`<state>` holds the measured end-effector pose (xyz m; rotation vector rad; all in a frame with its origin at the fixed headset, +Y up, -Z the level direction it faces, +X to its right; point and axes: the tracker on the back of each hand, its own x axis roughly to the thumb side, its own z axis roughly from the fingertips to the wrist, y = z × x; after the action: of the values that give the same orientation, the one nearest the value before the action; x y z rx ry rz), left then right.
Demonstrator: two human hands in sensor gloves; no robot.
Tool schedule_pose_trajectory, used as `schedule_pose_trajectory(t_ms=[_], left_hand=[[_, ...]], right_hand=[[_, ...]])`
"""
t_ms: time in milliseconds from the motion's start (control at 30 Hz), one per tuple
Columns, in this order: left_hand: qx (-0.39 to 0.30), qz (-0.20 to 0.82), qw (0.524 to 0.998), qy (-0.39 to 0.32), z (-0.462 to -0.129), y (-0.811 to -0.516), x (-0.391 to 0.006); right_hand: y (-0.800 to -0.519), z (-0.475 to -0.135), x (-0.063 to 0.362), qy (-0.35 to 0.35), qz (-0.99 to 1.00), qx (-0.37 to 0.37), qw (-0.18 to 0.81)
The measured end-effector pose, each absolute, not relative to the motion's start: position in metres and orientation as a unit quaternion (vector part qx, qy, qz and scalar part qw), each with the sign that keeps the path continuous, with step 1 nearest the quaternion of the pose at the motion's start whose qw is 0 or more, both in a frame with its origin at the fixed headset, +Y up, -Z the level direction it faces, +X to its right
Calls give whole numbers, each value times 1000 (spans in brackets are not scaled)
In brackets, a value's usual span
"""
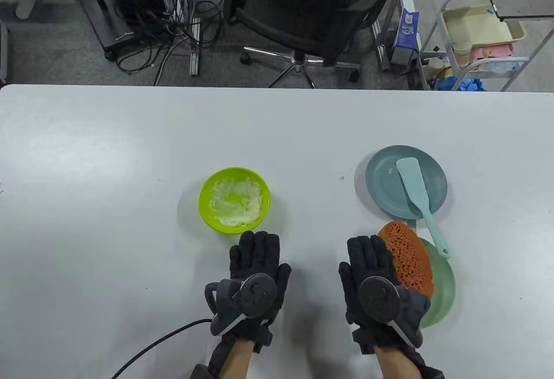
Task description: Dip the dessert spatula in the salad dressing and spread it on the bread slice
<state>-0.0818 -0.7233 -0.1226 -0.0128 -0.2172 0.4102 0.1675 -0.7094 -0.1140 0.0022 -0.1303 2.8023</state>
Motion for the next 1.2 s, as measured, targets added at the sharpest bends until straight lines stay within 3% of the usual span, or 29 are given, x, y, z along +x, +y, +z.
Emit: schedule_pose_trajectory(t_ms=[733, 1200], left_hand=[[-4, 206, 973, -107, -120, -721, -82], [-11, 206, 972, -112, -119, -723, -82]], right_hand=[[-710, -115, 167, -38, 986, 0, 164], [-703, -115, 177, -68, 976, -29, 203]])
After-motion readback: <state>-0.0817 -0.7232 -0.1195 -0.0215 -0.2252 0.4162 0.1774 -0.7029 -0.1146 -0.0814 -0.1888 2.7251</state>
